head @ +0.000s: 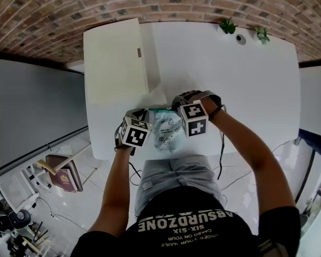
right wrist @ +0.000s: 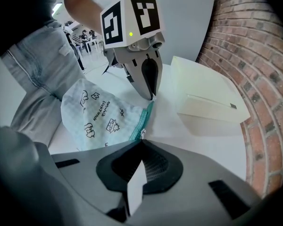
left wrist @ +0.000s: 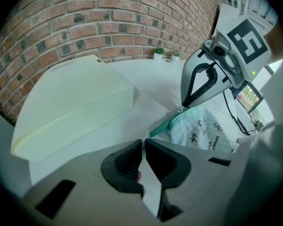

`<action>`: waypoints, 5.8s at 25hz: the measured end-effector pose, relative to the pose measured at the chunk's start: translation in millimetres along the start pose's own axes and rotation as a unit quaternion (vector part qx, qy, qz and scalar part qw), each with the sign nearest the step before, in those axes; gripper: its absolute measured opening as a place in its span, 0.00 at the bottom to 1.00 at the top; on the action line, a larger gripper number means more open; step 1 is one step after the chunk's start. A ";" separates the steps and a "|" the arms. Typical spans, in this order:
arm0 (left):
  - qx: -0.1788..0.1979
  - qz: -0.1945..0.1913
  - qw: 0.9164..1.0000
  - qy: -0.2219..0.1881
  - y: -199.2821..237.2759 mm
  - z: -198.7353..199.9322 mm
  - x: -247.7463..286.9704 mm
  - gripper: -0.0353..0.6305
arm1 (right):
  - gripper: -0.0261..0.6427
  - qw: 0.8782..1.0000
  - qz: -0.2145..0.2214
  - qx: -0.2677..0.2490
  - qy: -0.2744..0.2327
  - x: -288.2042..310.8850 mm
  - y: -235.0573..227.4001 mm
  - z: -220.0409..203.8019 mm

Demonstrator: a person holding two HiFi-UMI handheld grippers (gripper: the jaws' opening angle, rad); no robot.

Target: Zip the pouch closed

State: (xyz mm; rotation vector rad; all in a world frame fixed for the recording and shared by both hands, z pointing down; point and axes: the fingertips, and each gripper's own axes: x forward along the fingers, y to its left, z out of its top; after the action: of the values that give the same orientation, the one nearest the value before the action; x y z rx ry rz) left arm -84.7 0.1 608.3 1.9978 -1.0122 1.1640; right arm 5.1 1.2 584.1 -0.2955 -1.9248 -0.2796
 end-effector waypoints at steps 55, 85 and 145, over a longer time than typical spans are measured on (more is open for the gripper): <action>0.006 0.008 1.000 0.002 -0.5 -0.5 -0.2 0.10 | 0.04 0.997 -0.002 0.075 0.029 -11.6 17.7 -57.0; -0.002 0.010 1.000 0.004 0.2 -0.4 0.8 0.10 | 0.04 0.991 -0.002 0.133 0.015 -14.1 28.3 -72.7; -0.122 0.003 0.967 -0.223 -26.7 51.4 -111.8 0.09 | 0.05 0.699 -0.246 0.575 -0.348 -133.7 19.5 -9.8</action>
State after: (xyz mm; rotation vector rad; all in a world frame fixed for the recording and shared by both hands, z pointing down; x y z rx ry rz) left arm -76.1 7.8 483.0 2.0962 -1.3097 0.5601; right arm 67.7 6.6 464.0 1.1230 -2.4767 0.8442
